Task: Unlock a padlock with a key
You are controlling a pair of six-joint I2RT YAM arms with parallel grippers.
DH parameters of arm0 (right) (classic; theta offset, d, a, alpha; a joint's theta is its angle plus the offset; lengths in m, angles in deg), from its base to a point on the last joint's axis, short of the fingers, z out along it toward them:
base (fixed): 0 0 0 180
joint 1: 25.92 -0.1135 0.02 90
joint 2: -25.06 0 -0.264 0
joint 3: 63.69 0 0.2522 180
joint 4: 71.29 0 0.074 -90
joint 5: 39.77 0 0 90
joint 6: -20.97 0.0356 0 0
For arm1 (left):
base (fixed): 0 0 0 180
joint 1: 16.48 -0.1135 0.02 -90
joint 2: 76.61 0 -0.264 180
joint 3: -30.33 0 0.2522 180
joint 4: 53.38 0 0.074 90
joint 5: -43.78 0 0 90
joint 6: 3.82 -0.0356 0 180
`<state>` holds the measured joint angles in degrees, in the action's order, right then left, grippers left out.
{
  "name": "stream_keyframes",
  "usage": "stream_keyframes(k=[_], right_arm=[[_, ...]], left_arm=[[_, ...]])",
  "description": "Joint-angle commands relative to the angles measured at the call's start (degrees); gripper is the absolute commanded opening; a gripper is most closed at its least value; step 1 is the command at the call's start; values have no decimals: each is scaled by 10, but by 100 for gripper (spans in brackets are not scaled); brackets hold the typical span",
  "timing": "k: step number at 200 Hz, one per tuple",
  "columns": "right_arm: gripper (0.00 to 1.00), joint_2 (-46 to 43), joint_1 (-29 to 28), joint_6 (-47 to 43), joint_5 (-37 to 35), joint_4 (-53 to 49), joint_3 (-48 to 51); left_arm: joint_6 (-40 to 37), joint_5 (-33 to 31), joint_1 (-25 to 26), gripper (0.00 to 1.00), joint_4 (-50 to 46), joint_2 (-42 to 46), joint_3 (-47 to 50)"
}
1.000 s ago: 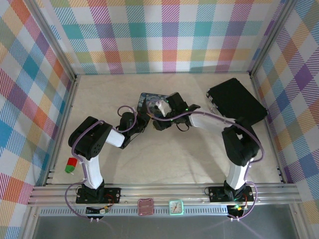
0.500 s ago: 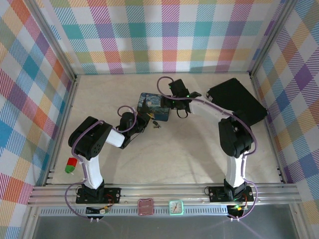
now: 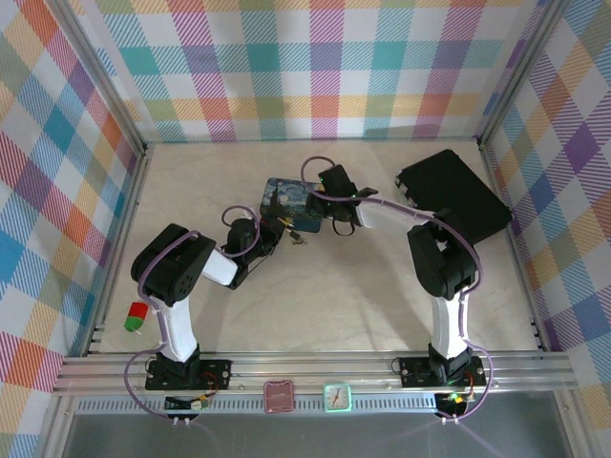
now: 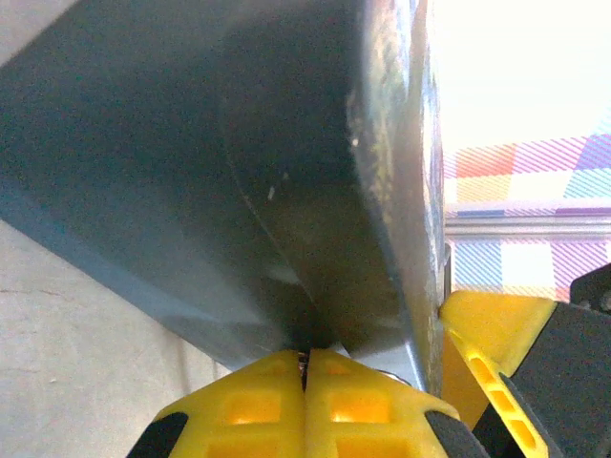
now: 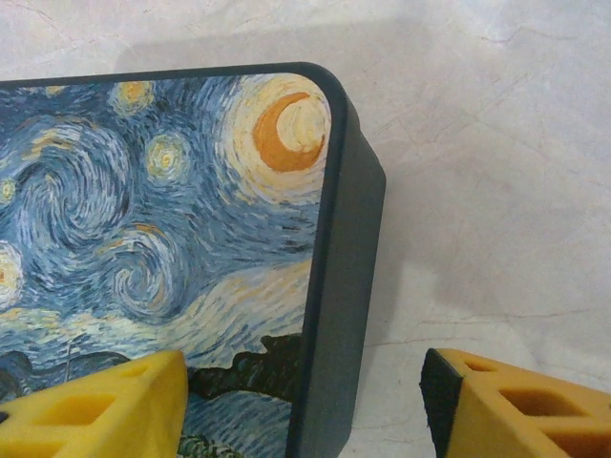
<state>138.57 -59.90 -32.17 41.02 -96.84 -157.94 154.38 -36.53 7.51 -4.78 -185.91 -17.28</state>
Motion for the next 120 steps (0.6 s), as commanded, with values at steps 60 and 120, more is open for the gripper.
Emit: stream_keyframes(k=[60, 120], right_arm=[[64, 2, 2, 46, -53, -46, 34], [63, -4, 2, 78, -57, -39, 42]], left_arm=[[36, -98, -19, 0, 65, 4, 48], [55, -125, -11, 0, 124, -3, 64]])
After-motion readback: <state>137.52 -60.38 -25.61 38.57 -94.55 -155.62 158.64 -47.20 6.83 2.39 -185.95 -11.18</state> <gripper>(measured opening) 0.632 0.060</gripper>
